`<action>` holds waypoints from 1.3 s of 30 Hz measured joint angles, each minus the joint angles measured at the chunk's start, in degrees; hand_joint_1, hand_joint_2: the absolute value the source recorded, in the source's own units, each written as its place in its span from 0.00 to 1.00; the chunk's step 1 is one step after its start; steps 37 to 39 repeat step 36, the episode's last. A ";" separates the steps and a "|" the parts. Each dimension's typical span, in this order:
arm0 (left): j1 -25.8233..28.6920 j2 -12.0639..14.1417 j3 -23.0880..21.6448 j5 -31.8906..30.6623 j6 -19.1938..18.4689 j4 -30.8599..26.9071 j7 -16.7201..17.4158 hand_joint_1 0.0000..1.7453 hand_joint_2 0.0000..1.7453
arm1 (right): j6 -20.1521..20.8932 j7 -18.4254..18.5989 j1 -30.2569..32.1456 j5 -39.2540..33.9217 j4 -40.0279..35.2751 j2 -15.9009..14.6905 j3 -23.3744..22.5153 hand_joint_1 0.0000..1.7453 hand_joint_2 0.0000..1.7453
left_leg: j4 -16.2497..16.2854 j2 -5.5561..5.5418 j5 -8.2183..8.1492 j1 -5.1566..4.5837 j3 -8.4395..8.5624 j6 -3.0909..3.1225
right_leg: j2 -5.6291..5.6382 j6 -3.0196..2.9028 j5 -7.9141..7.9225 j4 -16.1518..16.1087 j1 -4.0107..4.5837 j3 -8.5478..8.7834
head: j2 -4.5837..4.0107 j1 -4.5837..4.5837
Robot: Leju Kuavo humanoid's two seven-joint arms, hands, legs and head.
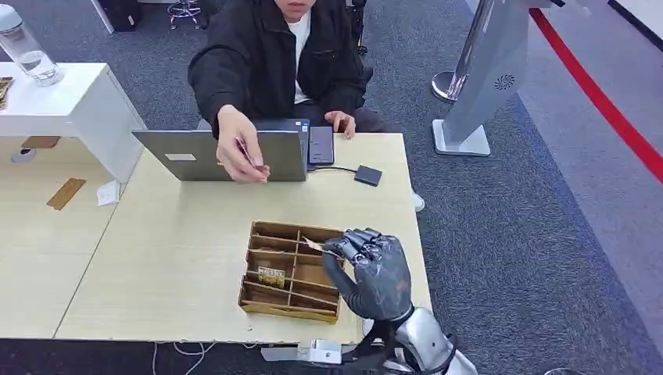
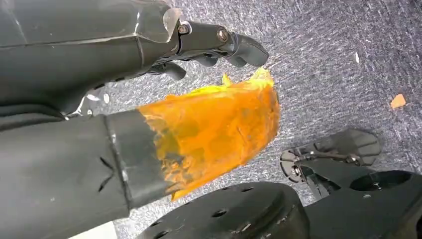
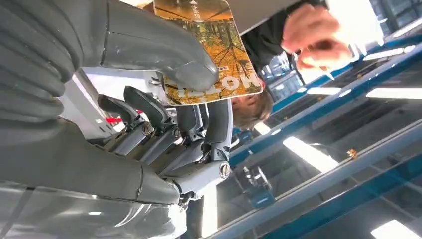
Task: Pass the card to the sensor for recognition and then transmit it.
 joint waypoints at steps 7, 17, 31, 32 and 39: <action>-0.01 0.00 -0.61 -0.44 -0.13 0.00 -0.04 0.00 0.00 | 0.72 0.20 -3.21 -0.85 2.51 1.29 -0.96 1.00 1.00 | 0.00 0.00 0.00 0.00 -0.01 0.00 | 0.00 0.00 0.00 0.00 0.00 -0.01 | 0.00 -0.02; -0.01 0.00 -1.27 -0.74 -0.20 0.00 -0.07 0.00 0.00 | 2.88 1.33 -5.99 -0.78 4.81 3.41 -1.44 1.00 1.00 | 0.00 -0.01 0.00 0.00 -0.03 0.00 | -0.01 0.00 0.00 0.00 0.00 -0.02 | 0.00 0.00; -0.04 0.02 -1.70 -1.01 -0.46 0.00 -0.07 0.00 0.00 | 5.55 2.34 -10.34 -1.00 7.58 6.69 -1.09 1.00 1.00 | 0.00 0.00 0.00 0.01 -0.05 0.00 | 0.00 0.00 0.00 0.01 0.00 -0.04 | 0.00 0.00; -0.03 0.02 -1.70 -1.01 -0.46 0.00 -0.07 0.00 0.00 | 5.62 2.38 -10.64 -1.00 7.78 6.91 -0.89 0.84 1.00 | 0.00 0.00 0.00 0.01 -0.05 0.00 | 0.00 0.00 0.00 0.01 0.00 -0.04 | 0.00 0.00; -0.03 0.04 -1.73 -0.98 -0.46 0.00 -0.09 0.00 0.00 | 5.86 2.51 -11.49 -1.33 8.43 7.54 -0.11 0.00 1.00 | 0.00 0.00 0.00 0.01 -0.05 0.00 | 0.00 0.00 0.00 0.01 0.00 -0.05 | 0.00 0.00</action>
